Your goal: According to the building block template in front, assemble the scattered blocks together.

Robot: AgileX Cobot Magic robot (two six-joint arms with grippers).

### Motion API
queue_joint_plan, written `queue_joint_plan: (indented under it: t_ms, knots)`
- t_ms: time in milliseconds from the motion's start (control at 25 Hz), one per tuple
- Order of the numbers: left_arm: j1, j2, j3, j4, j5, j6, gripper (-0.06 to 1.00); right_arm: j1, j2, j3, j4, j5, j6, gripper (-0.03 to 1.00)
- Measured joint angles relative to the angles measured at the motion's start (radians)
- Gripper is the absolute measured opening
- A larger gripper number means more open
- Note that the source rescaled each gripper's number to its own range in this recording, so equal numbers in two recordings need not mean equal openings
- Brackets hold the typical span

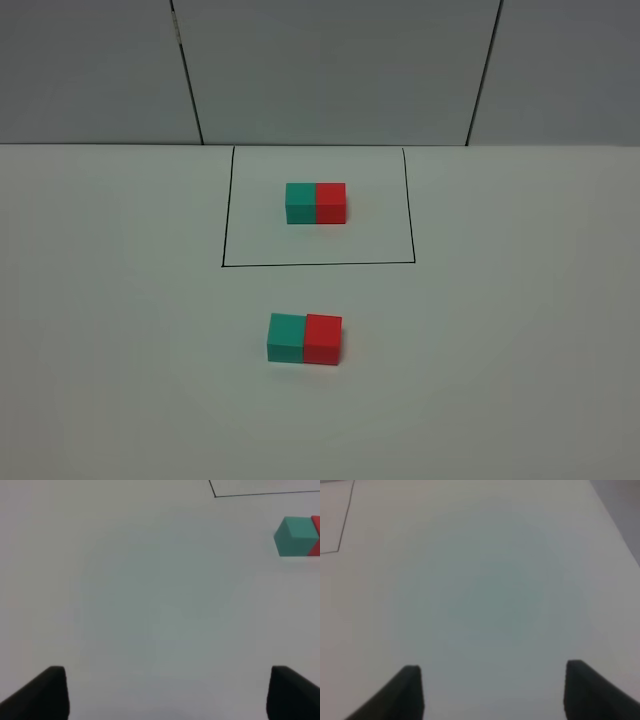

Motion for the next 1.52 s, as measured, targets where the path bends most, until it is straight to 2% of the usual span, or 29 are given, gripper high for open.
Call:
queue_joint_plan:
  t_ms: [280, 1520]
  knots:
    - [0.000, 0.000, 0.000, 0.000, 0.000, 0.000, 0.80, -0.045, 0.000, 0.000, 0.000, 0.000, 0.000, 0.51]
    - [0.000, 0.000, 0.000, 0.000, 0.000, 0.000, 0.80, -0.048, 0.000, 0.000, 0.000, 0.000, 0.000, 0.51]
